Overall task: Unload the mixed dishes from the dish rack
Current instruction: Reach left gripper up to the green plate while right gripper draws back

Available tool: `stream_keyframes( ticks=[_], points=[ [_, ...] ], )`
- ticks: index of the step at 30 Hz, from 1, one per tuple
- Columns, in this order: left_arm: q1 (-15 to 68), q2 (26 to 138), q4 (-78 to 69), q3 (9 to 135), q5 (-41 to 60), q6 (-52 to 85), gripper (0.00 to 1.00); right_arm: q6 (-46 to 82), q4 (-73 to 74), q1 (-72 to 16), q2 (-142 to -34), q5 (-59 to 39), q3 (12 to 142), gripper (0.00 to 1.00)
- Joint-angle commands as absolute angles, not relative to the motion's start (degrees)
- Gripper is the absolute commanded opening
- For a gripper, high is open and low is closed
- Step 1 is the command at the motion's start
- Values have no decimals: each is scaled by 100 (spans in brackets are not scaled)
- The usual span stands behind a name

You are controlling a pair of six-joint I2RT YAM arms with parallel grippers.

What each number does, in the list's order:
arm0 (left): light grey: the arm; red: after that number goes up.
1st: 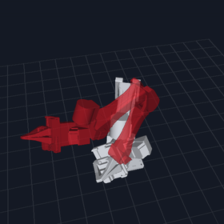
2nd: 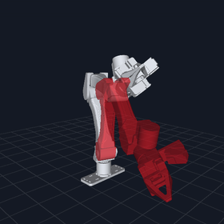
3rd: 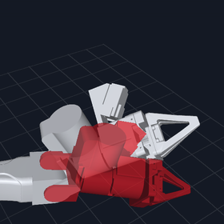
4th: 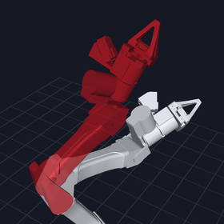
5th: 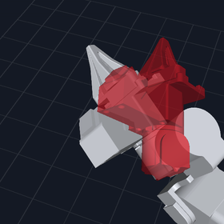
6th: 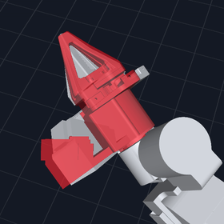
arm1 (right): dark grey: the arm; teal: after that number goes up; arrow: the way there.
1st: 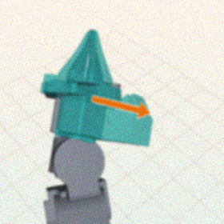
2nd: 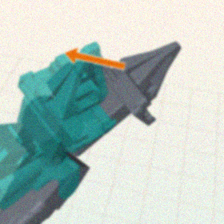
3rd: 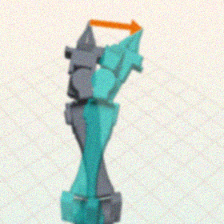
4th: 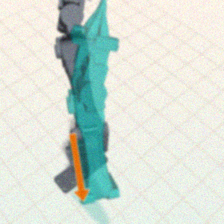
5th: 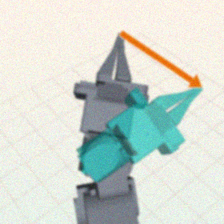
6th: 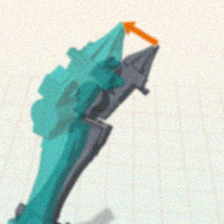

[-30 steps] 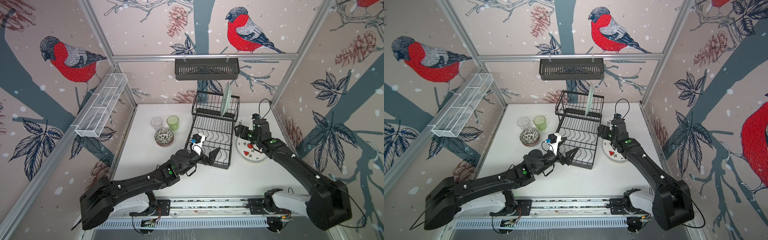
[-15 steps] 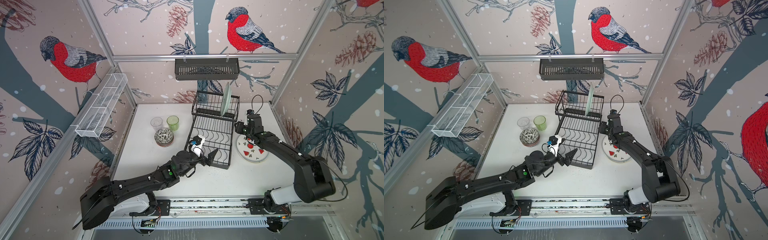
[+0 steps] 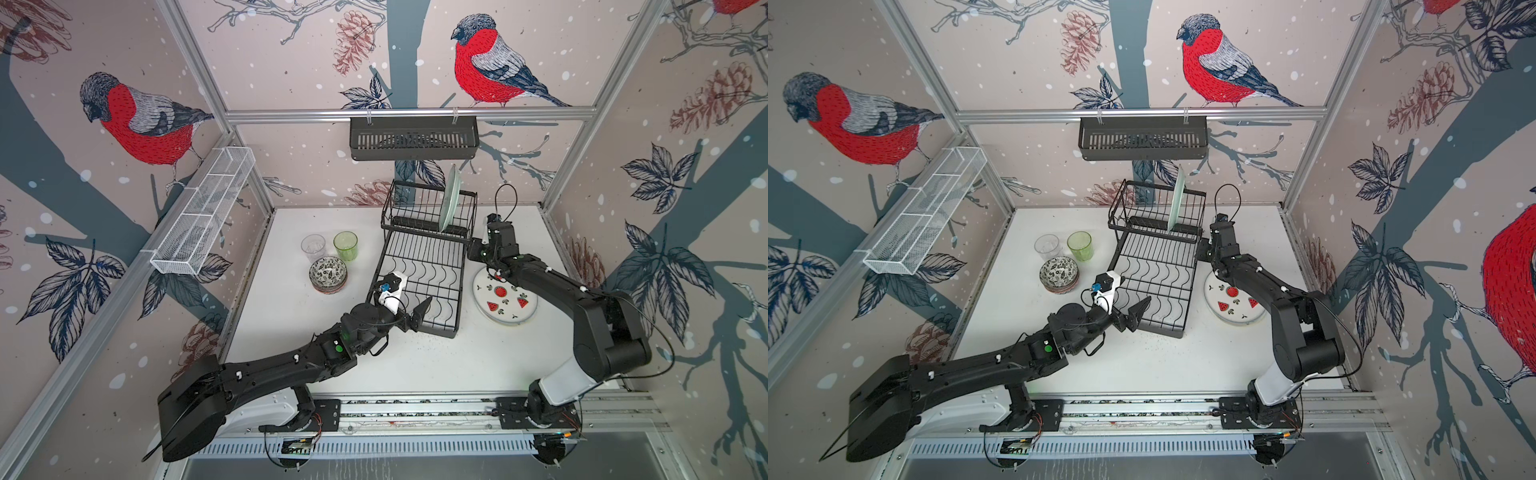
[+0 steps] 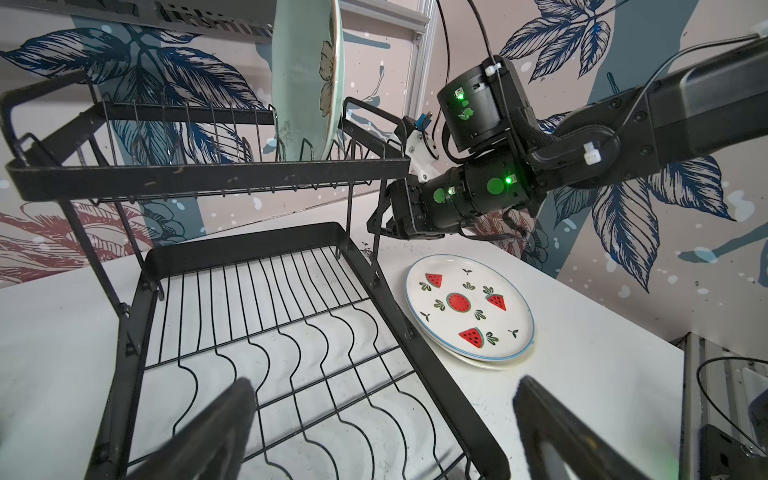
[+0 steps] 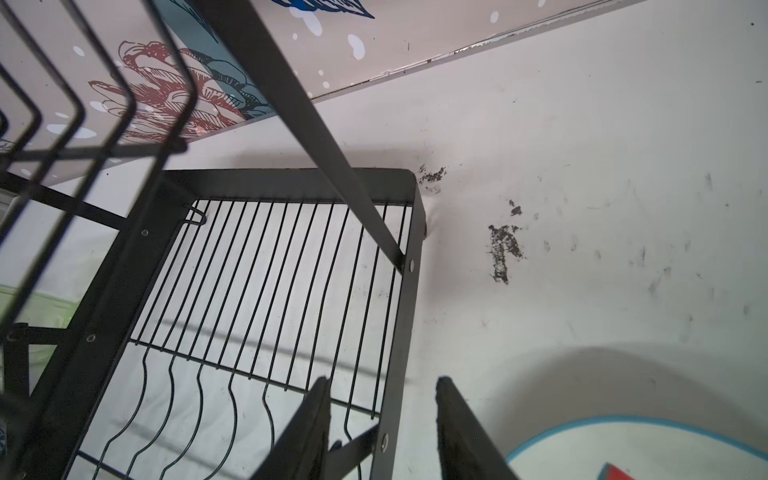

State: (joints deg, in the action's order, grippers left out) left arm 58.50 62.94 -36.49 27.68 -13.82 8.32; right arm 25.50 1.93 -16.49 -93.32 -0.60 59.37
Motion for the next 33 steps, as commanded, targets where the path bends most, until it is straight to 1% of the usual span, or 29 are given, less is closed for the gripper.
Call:
stream_keyframes(
  ticks=[1,10,15,18,25,33],
  points=[
    [5842,6290,-3734,2755,-1463,708,97,2553,413,-1663,-9560,-447,6186,43],
    [5836,6256,-3744,2736,-1566,667,97,2563,319,-1534,-10189,-561,6868,42],
    [5835,6277,-3762,2725,-1582,650,97,2667,288,-1408,-10528,-738,7237,43],
    [5836,6276,-3763,2722,-1582,650,97,2672,53,-1384,-10849,-650,7592,44],
    [5834,6276,-3770,2713,-1602,650,97,2767,19,-1347,-11307,-694,7860,44],
    [5836,6276,-3766,2725,-1582,668,97,2626,-34,-1283,-11834,-849,8515,42]
  ],
)
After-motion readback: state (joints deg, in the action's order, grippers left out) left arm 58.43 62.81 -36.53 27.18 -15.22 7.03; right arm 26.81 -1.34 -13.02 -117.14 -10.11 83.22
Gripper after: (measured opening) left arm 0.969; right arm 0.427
